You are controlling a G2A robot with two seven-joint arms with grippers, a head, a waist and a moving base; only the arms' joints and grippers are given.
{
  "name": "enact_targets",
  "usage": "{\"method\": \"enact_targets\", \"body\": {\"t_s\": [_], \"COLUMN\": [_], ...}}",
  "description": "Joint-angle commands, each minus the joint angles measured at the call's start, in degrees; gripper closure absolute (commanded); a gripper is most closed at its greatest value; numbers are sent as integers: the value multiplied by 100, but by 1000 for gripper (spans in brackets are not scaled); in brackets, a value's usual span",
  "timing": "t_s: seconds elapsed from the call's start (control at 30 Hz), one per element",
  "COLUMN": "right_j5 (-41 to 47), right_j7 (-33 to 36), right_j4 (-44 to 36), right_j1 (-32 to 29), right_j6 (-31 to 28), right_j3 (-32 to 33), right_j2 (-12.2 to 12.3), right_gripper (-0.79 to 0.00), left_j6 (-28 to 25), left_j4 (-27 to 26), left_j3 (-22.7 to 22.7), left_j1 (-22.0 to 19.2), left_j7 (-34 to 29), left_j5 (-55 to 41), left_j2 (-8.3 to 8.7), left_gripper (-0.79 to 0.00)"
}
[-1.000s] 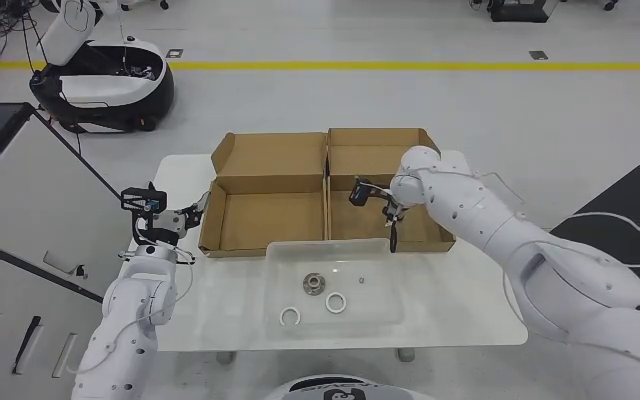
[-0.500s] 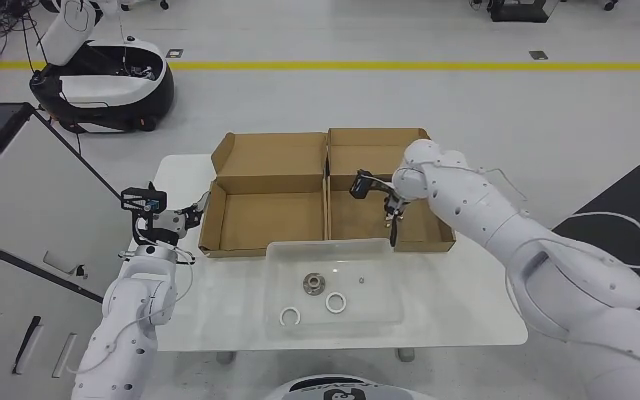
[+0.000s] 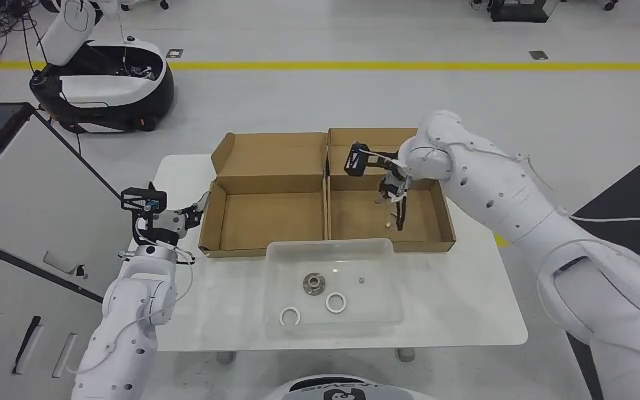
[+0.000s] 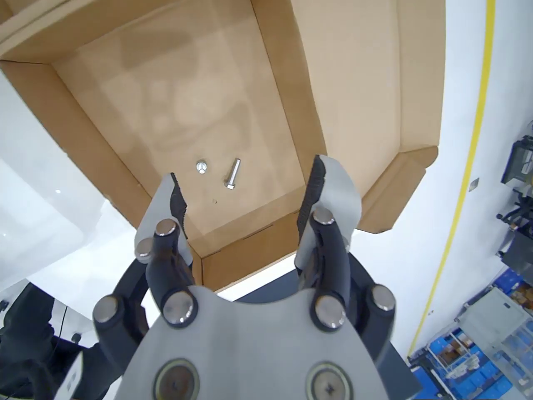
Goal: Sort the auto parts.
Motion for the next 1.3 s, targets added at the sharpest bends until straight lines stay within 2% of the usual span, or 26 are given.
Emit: {"method": "enact_targets", "body": {"t_s": [0.0, 0.23, 0.47, 0.63, 0.83, 1.13, 1.27], "right_j5": [42, 260, 952, 1344, 1699, 1792, 1734], "right_j7": [143, 312, 413, 531, 610, 688, 714], "right_j4": [-379, -1601, -2580, -3122, -3553, -3843, -3902], "right_j1": [-91, -400, -361, -297, -325, -537, -649], "right_j6": [-14, 120, 222, 339, 419, 516, 537], "right_j3": [205, 589, 618, 453, 173, -77, -163], "right_j2": [115, 531, 931, 1112, 1224, 1243, 1235], "right_gripper": [-785, -785, -785, -785, -785, -785, -637], "left_j6": [0, 0, 0, 0, 0, 0, 0], "left_j4": [0, 0, 0, 0, 0, 0, 0], "left_j3": [0, 0, 0, 0, 0, 0, 0], "left_j1": [0, 0, 0, 0, 0, 0, 0], "left_j7": [0, 0, 0, 0, 0, 0, 0], "left_j5": [0, 0, 0, 0, 0, 0, 0], "left_j2": [0, 0, 0, 0, 0, 0, 0], "left_gripper": [-785, -785, -785, -785, -785, -785, -785]}}
